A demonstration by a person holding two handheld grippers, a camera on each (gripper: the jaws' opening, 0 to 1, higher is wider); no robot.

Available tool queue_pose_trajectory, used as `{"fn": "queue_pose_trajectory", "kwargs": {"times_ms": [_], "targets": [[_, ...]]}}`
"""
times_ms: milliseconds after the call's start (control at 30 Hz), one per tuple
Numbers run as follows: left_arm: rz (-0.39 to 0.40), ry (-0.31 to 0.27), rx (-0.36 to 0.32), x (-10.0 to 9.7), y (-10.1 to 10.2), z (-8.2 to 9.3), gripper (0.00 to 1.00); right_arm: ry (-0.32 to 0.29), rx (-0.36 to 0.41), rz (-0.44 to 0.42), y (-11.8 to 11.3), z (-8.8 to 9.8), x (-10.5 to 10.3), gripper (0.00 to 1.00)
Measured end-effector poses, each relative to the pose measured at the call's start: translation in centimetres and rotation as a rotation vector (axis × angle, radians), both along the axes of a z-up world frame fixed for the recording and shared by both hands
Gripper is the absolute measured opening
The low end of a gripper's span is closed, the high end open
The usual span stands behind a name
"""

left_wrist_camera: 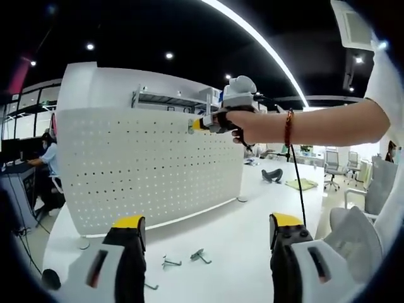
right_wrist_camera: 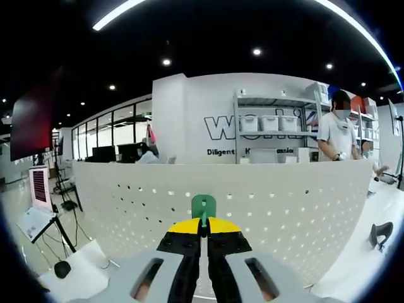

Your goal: Insert the hook assembly into the mounting plate slot until the hook locks in place.

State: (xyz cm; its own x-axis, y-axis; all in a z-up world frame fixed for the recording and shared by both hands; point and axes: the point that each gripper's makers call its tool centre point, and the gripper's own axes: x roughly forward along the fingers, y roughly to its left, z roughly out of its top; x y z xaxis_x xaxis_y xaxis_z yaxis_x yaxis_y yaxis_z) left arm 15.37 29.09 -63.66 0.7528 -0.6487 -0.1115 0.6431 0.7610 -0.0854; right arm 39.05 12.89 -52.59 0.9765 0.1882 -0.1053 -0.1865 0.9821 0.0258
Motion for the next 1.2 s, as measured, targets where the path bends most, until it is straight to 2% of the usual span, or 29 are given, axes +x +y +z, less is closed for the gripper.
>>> {"fn": "queue_pose_trajectory", "kwargs": {"times_ms": [233,300,367,467,600,667,733,1200], "targets": [[0.002,0.010,0.012,0.0,0.1,-0.4,0.82,0.005,-0.011,0.000,0.3,-0.1,1.1,0.01],[0.000,0.016,0.016,0.0,0.1,-0.6,0.82,-0.003,-0.044,-0.004,0.3,0.0,1.2,0.01],[-0.001,0.019,0.014,0.1,0.1,-0.8,0.82,0.006,-0.024,-0.003,0.4,-0.3,1.4,0.01],[-0.003,0.029,0.019,0.1,0.0,-1.1,0.82,0.002,-0.055,-0.005,0.4,-0.4,1.6,0.01],[0.001,0.027,0.015,0.3,0.1,-1.0,0.81,0.011,-0.039,-0.009,0.2,-0.5,2.0,0.01],[0.004,0.027,0.013,0.4,0.2,-1.0,0.81,0.007,-0.064,-0.025,-0.1,-0.5,2.1,0.01],[0.008,0.030,0.016,0.5,0.3,-1.1,0.81,0.012,-0.022,-0.018,-0.1,-0.5,2.2,0.01],[0.000,0.046,0.005,0.5,0.0,-1.6,0.81,0.024,-0.032,-0.039,-0.1,-0.5,2.8,0.01]]}}
